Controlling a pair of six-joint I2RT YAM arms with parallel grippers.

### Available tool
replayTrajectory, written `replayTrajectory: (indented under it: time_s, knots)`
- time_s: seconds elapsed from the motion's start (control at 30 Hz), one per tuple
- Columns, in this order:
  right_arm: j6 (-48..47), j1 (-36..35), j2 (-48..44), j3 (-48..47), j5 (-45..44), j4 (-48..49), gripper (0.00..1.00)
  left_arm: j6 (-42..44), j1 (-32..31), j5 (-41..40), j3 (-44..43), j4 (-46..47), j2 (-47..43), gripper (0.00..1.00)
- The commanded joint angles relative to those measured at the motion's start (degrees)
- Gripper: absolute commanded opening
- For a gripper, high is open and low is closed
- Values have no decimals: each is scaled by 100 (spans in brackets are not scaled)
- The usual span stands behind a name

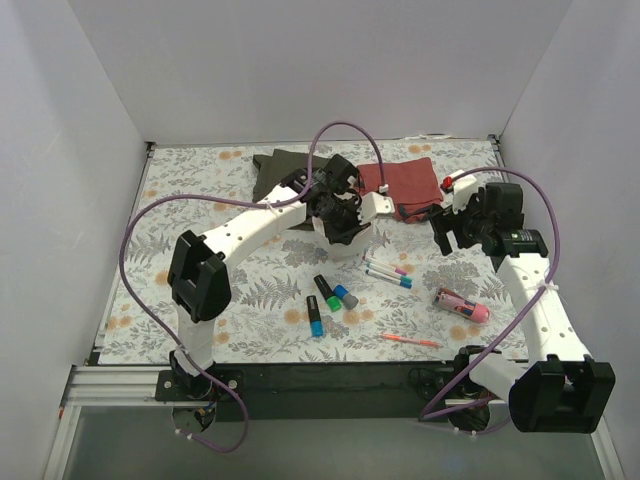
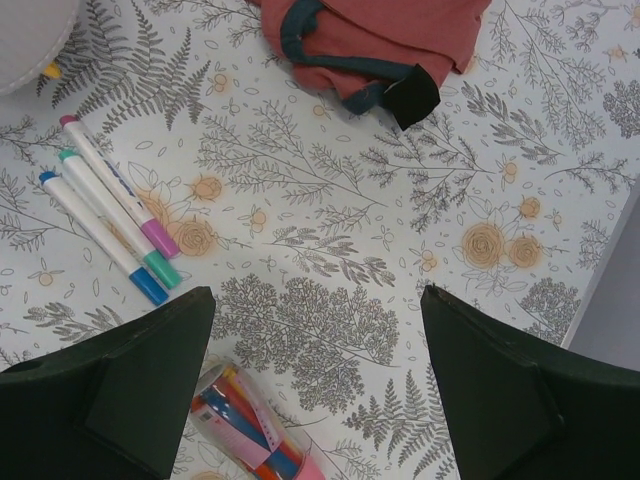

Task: Sort the stationery into containers
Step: Place the storage box at the center of the board.

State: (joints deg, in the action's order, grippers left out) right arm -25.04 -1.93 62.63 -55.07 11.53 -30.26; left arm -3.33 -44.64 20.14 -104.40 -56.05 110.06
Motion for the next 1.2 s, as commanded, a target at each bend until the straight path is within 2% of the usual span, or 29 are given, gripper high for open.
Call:
replayTrajectory:
  time_s: [0.0, 0.4, 0.83, 0.9, 1.03, 1.07, 1.17]
  knots:
    - [-45, 105, -260, 119, -89, 134, 93, 307, -71, 95, -37, 533, -20, 0]
    - [-45, 141, -401, 347, -98, 126, 93, 307, -194, 51, 104, 1061, 455, 0]
    - [-54, 308, -383, 409, -37, 126, 93, 509, -282, -54, -10, 1158, 780, 1]
    - [-54, 325, -392, 427, -10, 117, 93, 492, -282, -168, 25, 1184, 736, 4]
    - [-54, 343, -392, 444, 60, 108, 95, 395, -282, -405, 139, 1377, 552, 31]
    - [-71, 343, -409, 436, 69, 108, 95, 369, -282, -501, 165, 1430, 499, 42]
    - [-202, 352, -514, 400, 182, -41, 98, 158, -282, -669, 227, 1606, 113, 53]
